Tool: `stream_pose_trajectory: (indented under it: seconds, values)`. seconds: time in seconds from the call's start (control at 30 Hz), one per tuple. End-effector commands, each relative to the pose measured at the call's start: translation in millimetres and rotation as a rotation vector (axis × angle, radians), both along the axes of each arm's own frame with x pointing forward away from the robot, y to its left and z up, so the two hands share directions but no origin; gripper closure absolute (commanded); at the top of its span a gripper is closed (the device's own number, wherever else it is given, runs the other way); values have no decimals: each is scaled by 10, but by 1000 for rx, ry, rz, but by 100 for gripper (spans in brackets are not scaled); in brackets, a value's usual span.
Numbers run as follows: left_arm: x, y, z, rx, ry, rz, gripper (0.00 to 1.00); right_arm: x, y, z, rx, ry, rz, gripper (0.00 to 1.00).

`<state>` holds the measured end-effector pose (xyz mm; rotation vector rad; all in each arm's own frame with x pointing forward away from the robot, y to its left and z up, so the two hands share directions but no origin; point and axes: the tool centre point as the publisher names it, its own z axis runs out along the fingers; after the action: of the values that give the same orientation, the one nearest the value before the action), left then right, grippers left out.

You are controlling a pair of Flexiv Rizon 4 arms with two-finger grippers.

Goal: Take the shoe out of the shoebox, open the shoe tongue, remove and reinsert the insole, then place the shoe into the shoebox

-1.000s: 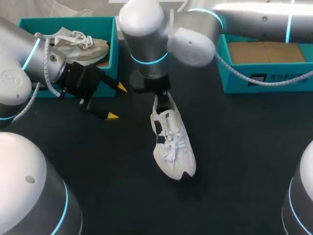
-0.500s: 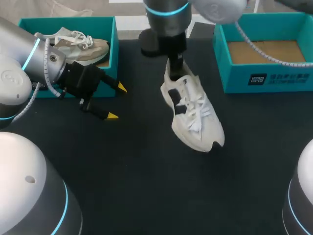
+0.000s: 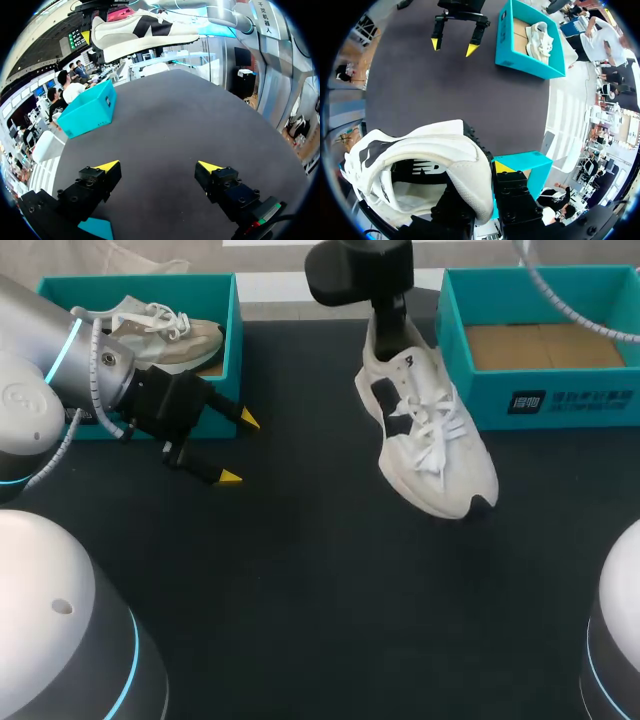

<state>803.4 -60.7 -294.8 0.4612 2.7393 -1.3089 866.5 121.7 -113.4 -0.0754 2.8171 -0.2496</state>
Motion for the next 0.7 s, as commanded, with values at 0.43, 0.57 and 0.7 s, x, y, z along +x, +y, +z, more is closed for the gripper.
stream_pose_trajectory:
  seconds: [0.43,0.57,0.7]
  values:
    - [1,0,1,3,0,-1,0,141,-429,70,-84,26,-2,100]
    - [1,0,1,3,0,-1,0,234,-814,51,-87,32,-3,100]
    - [1,0,1,3,0,-1,0,352,-1244,59,-75,32,-19,100]
